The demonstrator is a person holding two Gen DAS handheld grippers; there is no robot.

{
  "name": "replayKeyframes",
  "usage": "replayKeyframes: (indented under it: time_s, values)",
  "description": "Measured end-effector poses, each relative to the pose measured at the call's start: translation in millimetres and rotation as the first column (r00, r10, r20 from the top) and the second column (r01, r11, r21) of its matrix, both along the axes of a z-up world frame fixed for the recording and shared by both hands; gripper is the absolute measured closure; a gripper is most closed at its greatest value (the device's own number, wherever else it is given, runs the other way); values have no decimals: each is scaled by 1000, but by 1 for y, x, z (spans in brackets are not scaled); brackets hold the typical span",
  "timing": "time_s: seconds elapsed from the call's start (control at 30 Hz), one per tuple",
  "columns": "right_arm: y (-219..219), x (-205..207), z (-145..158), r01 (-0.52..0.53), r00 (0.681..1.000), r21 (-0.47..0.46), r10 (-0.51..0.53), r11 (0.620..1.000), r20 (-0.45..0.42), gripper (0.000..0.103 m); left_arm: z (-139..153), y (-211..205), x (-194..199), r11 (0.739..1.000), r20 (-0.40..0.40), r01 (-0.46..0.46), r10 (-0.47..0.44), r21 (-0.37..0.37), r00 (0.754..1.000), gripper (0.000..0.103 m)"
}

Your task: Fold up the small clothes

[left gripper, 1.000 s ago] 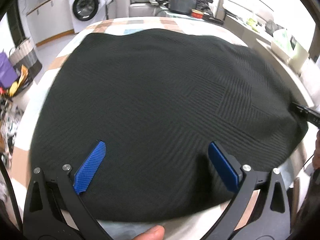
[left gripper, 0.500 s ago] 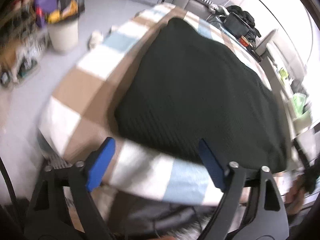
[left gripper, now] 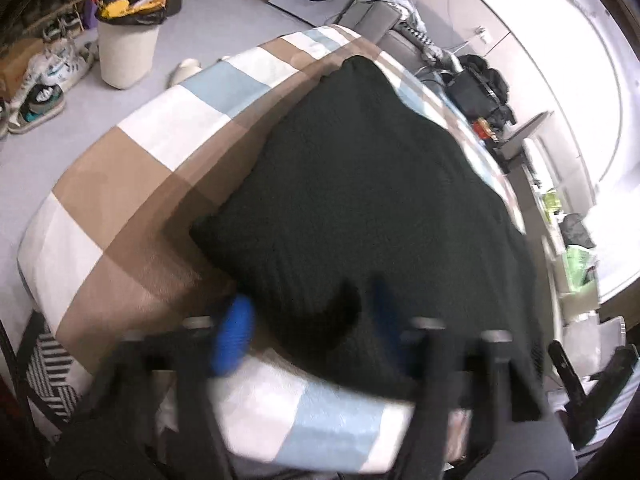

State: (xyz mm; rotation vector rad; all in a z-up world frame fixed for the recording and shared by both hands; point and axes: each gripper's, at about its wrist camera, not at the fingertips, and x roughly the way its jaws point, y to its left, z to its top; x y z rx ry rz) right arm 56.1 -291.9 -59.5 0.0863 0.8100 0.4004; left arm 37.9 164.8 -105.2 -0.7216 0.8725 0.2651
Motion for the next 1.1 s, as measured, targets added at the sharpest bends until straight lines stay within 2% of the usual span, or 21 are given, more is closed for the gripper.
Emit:
replayKeyframes:
  time_s: [0.07, 0.13, 0.23, 0.3, 0.37, 0.43, 0.53, 0.63, 0.67, 0.7, 0.73, 0.77, 0.8, 0.83, 0.87, 0.93, 0.97, 1.0, 1.03, 1.1]
  values:
    - [3, 0, -4, -7, 1000, -12, 6, 1000, -7, 54, -3, 6, 5, 999, 33, -16, 17, -35, 999, 84]
    - [4, 0, -7, -11, 1000, -17, 11, 1000, -11, 54, 6, 3, 8, 1000, 66, -12, 11, 7, 998, 86]
    - [2, -1, -9, -1, 1000, -29, 1, 1000, -6, 54, 35, -12, 15, 993, 143, 42, -57, 107, 988, 87]
    - [-2, 0, -9, 6, 1000, -27, -7, 1000, -9, 54, 58, -26, 22, 982, 194, 77, -111, 173, 975, 87]
    - [-5, 1, -9, 14, 1000, -22, -14, 1000, -7, 54, 83, -48, 35, 961, 240, 133, -192, 242, 952, 87]
    - [-10, 0, -6, 25, 1000, -18, -25, 1000, 2, 54, 106, -79, 51, 931, 271, 207, -291, 300, 918, 87]
    - [-22, 2, -5, 57, 998, -21, -57, 998, 6, 54, 125, -138, 85, 859, 272, 356, -466, 369, 842, 87]
    - [-35, 5, -1, 94, 996, -22, -94, 995, 14, 54, 124, -206, 110, 758, 229, 527, -631, 385, 741, 87]
    - [-41, 6, 0, 112, 994, -26, -112, 993, 18, 54, 118, -227, 114, 715, 208, 582, -683, 388, 700, 86]
    - [-46, 7, 1, 127, 992, -30, -126, 991, 19, 54, 107, -254, 118, 646, 159, 657, -750, 388, 642, 83]
    - [-52, 7, 1, 140, 990, -33, -140, 990, 17, 54, 98, -274, 118, 599, 120, 706, -788, 379, 604, 79]
    - [-58, 8, 2, 153, 988, -37, -153, 987, 16, 54, 85, -292, 117, 543, 80, 757, -828, 362, 556, 68]
    - [-64, 9, 2, 166, 986, -40, -165, 985, 15, 54, 75, -302, 117, 510, 61, 785, -849, 351, 525, 58]
    - [-70, 10, 2, 180, 984, -46, -180, 983, 13, 54, 62, -311, 114, 474, 34, 811, -869, 343, 493, 54]
    - [-75, 11, 2, 194, 981, -49, -194, 980, 9, 54, 53, -317, 111, 451, 10, 821, -878, 350, 478, 53]
    - [-82, 14, 1, 212, 977, -50, -212, 976, -1, 54, 45, -315, 104, 439, 10, 824, -884, 357, 467, 53]
    - [-85, 14, 1, 215, 976, -47, -216, 975, -5, 54, 44, -310, 101, 443, 20, 826, -884, 348, 466, 49]
    - [-86, 15, 1, 215, 976, -40, -216, 976, -8, 54, 45, -302, 99, 460, 37, 822, -879, 336, 476, 41]
    - [-87, 15, 1, 213, 977, -31, -213, 977, -11, 54, 47, -296, 91, 478, 48, 811, -869, 336, 493, 38]
    - [-85, 17, 0, 189, 981, 10, -189, 982, -34, 54, 51, -274, 88, 529, 73, 777, -839, 342, 539, 33]
